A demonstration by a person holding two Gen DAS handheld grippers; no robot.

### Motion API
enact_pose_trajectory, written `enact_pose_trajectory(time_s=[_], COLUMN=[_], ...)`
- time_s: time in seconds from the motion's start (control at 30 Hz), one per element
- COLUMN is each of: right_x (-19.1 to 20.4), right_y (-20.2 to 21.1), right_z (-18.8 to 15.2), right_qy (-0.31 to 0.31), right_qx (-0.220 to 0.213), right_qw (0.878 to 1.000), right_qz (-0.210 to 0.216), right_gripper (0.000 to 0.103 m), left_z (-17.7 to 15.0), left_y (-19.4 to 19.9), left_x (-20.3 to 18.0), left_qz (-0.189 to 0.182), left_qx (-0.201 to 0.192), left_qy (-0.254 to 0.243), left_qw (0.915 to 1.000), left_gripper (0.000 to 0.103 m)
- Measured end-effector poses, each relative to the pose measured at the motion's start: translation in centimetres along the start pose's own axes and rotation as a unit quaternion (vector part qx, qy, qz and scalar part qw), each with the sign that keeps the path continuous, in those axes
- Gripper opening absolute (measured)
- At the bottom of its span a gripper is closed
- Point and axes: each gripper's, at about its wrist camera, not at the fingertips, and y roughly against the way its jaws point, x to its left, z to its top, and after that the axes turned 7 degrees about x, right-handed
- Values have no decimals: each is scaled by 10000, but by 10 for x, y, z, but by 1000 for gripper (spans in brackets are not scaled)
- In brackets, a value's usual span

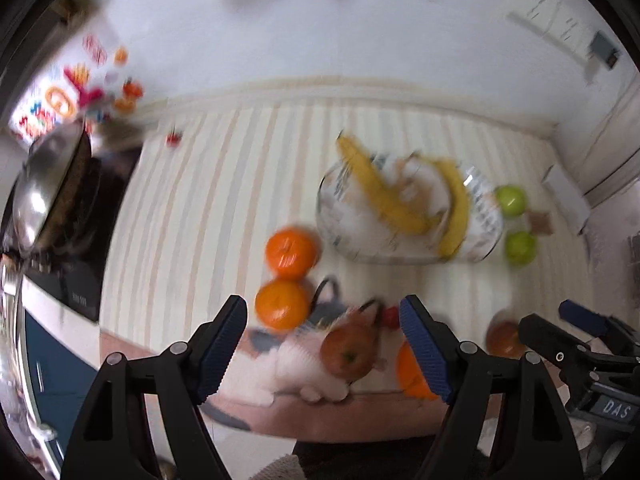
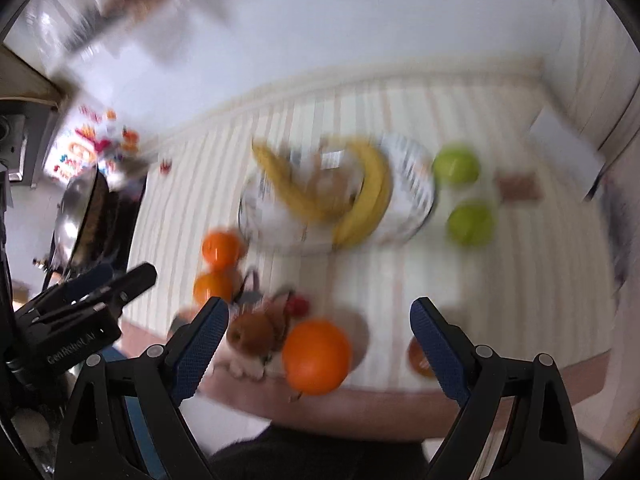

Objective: Organize fruits
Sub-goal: 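Grasp the red apple with the left tool while the right tool grasps the large orange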

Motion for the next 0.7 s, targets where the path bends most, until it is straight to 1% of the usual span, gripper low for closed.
enact_pose_trajectory(time_s=[0.1, 0.17, 0.2, 0.3, 0.37, 0.57, 0.6, 0.63, 0.67, 0.7], right_x=[-16, -23, -25, -26, -26, -20, -19, -20, -19, -18], right_y=[-49, -80, -90, -119, -132, -165, -172, -177, -179, -179], right_z=[-1, -3, -4, -7, -9, -9, -11, -13, -15, -15], right_qy=[-337, -529, -594, -719, -781, -729, -714, -720, -696, -647], right_qx=[655, 982, 1082, 1361, 1491, 1794, 1869, 1910, 1877, 1826], right_qw=[9965, 9924, 9908, 9862, 9839, 9808, 9796, 9788, 9797, 9810], right_qz=[392, 511, 548, 605, 601, 217, 169, 143, 111, 60], right_gripper=[94, 94, 94, 94, 95, 94, 91, 85, 85, 81], left_z=[-9, -17, -20, -28, -31, -35, -36, -35, -34, -33], left_y=[-34, -56, -67, -85, -94, -113, -114, -114, -114, -113], left_x=[12, 19, 22, 24, 25, 24, 23, 23, 24, 23], left_qz=[88, 72, 72, 102, 151, 189, 198, 219, 225, 228], left_qx=[445, 737, 866, 1079, 1191, 1395, 1396, 1343, 1327, 1321], left_qy=[146, 261, 304, 347, 345, 297, 290, 289, 274, 269], left_qw=[9989, 9969, 9958, 9935, 9922, 9896, 9896, 9903, 9905, 9906], left_gripper=[78, 78, 78, 78, 78, 77, 78, 78, 78, 78])
